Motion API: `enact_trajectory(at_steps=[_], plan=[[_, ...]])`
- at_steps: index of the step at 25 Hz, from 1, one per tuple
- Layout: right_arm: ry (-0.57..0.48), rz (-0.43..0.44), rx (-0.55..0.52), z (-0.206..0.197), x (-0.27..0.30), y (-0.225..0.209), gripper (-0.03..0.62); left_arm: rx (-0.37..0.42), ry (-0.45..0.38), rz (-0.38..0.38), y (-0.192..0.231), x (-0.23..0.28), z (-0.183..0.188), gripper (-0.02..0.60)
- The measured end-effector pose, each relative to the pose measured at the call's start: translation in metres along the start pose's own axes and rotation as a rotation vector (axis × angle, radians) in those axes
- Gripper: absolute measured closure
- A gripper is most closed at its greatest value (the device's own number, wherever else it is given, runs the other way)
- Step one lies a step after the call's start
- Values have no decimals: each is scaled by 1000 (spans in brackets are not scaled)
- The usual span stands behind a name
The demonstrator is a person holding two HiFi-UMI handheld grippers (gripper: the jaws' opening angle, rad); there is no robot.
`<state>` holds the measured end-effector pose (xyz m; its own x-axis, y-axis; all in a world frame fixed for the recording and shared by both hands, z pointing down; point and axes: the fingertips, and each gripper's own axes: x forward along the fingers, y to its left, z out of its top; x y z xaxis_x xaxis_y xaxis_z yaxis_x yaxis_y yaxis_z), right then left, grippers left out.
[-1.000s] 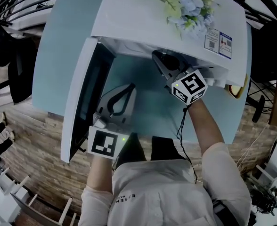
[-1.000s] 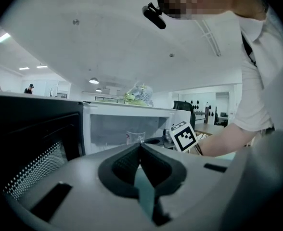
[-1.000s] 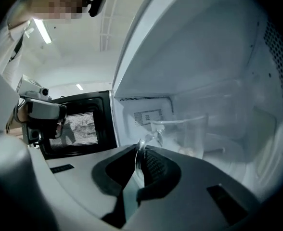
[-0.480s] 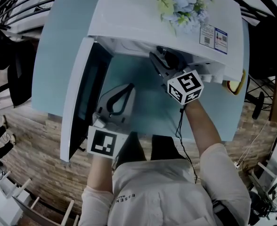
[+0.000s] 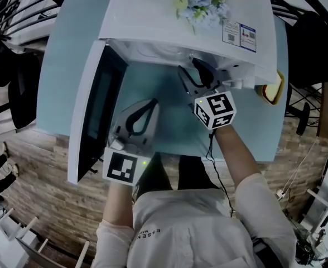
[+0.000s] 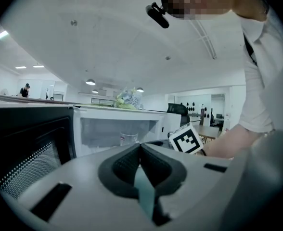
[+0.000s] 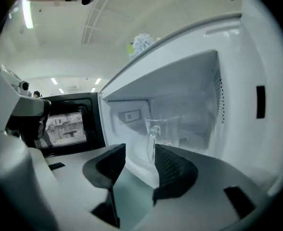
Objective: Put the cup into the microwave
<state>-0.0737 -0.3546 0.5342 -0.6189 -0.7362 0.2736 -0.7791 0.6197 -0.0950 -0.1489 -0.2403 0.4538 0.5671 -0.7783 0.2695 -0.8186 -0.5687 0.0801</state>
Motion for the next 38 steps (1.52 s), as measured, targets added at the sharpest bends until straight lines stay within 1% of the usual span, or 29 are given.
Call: enact_trajectory(at_steps=[4, 10, 13, 14, 17, 20, 24, 27, 33, 38], plan=[[-46, -14, -10, 16, -26, 8, 411, 17, -26, 0, -8, -4, 10, 578], [-122, 26, -4, 57, -78, 31, 413, 39, -64, -7, -27, -17, 37, 580], [-152, 54, 29, 74, -103, 41, 422, 50, -76, 9, -32, -25, 49, 580], [-162, 56, 36, 79, -112, 44, 441, 46, -83, 15, -34, -27, 53, 580], [-196, 33, 32, 97, -138, 47, 538, 38, -110, 24, -36, -35, 66, 580], [-228, 23, 17, 115, -157, 51, 571, 80, -147, 22, -37, -40, 77, 580], [-274, 16, -34, 137, -177, 59, 577, 84, -147, 15, -38, -46, 86, 580], [-287, 8, -57, 149, -189, 61, 579, 96, -150, 4, -42, -48, 94, 580], [-296, -17, -86, 163, -198, 59, 579, 129, -149, -16, -41, -45, 110, 580], [-298, -26, -94, 165, -206, 62, 579, 142, -145, -31, -47, -46, 115, 580]])
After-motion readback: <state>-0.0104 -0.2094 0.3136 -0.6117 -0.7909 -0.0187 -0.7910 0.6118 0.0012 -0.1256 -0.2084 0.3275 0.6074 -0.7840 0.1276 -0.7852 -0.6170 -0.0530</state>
